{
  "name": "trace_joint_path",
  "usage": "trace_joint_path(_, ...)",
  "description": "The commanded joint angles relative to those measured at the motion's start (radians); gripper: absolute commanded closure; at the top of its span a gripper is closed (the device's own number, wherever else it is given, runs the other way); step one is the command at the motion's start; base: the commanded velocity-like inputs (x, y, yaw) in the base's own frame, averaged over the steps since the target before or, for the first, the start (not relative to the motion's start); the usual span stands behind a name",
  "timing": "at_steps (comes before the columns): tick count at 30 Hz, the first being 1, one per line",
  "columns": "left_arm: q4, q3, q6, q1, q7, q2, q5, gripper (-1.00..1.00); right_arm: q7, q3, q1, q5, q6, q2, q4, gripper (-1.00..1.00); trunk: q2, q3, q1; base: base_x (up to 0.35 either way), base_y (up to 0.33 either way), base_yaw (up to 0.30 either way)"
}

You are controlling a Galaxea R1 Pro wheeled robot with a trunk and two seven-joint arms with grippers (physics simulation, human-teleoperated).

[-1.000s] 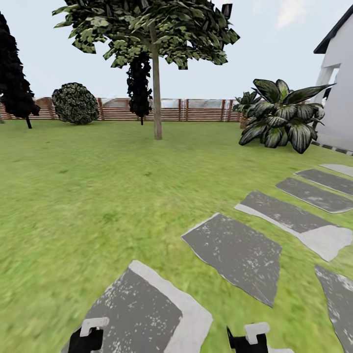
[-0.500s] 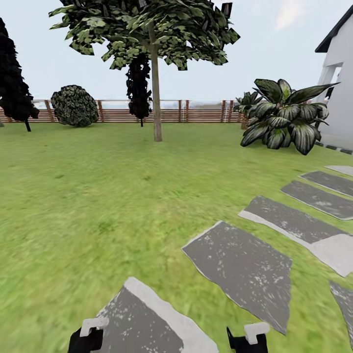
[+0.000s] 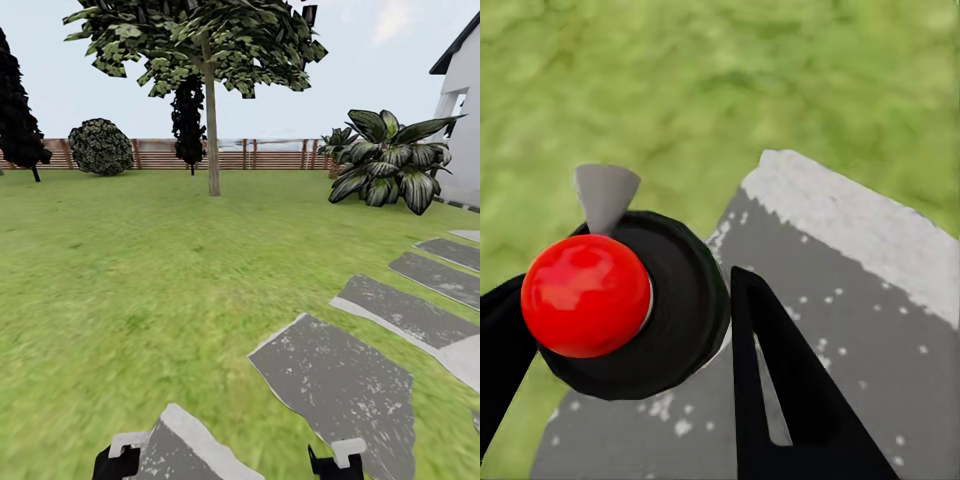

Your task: In the garden, pick up the pesticide atomizer on the floor and spray pesticide onto both trees until each tree trunk is fully covered.

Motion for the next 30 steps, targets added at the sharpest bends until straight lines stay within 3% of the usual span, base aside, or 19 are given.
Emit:
trace_joint_path(1,0.001,0.001,-0.003,-0.001,0.000,0.000,0.002,1.00,-0.001,0.001,0.000,0.006,-0.002,0.000,0.001,-1.00,0.000,-0.001,0.000,0.335,0.000,0.000)
trace_joint_path(30,0.001,0.001,-0.003,-0.001,0.000,0.000,0.002,1.00,-0.001,0.001,0.000,0.008,-0.002,0.000,0.001,-1.00,0.000,-0.001,0.000,0.335,0.000,0.000)
